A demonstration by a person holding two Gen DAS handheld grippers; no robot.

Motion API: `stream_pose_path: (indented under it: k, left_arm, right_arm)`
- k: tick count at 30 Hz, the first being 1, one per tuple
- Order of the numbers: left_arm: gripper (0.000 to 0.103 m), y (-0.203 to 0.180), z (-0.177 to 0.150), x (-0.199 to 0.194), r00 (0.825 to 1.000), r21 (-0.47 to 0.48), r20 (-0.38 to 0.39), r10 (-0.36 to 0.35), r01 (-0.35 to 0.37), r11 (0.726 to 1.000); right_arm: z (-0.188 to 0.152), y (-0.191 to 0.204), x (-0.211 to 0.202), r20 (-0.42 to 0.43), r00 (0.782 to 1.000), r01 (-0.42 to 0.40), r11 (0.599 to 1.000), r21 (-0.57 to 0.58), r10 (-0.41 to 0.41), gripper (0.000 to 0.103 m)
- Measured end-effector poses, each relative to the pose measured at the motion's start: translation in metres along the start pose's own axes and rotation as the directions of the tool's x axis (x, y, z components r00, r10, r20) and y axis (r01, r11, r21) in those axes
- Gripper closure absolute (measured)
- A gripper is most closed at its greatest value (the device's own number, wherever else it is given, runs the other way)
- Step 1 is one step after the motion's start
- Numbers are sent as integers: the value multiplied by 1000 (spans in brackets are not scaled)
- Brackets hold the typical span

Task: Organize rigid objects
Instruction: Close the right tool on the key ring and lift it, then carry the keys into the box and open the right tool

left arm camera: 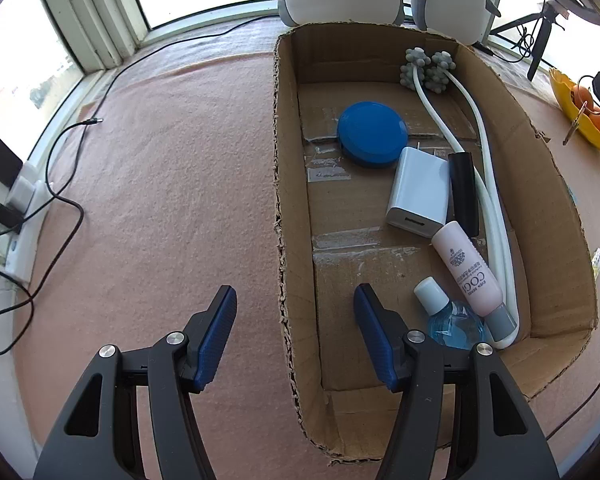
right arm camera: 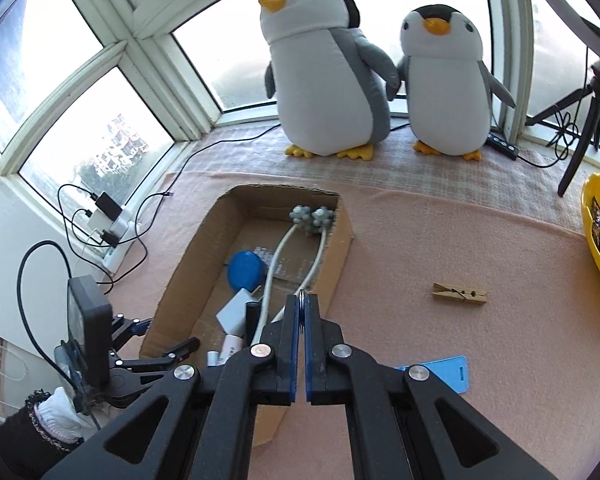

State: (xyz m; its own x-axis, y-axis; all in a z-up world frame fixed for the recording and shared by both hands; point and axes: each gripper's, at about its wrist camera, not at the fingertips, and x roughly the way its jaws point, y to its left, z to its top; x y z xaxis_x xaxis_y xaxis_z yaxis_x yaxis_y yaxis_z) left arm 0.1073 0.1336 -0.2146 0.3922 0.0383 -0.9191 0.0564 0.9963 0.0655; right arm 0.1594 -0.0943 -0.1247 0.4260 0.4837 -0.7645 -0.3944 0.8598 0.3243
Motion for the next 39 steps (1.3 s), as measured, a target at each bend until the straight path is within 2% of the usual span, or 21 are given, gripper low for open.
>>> stream_pose_path:
  k: [5, 11, 25, 31, 35, 39]
  left_arm:
    - [42, 0, 0, 0, 1000, 3, 3, -1, 1, 1000]
    - [42, 0, 0, 0, 1000, 5, 5, -3, 3, 1000]
    - [42, -3, 0, -1, 1000, 21, 13, 10, -11, 1000]
    - [42, -5, -1, -2, 1000, 20, 17, 19, -20, 1000]
    - [42, -7, -1, -3, 999, 27, 21, 27, -27, 999]
    - [42, -7, -1, -3, 999, 31, 21, 27, -28, 999]
  right_arm:
    - [-5, 29, 8, -27, 999, -34, 998, -47, 32, 101]
    - [-22, 45, 22, -75, 996, -44, 997, -70, 39, 101]
    - [-67, 62, 42, -145, 989, -7, 990, -141, -14, 101]
    - [-72, 67, 39, -131, 991, -25, 990, -140, 7, 99]
    - [-71, 65, 33, -115, 993, -27, 993, -114, 14, 90]
    - [-73, 60, 12, -75, 995, -71, 991, -111, 63, 90]
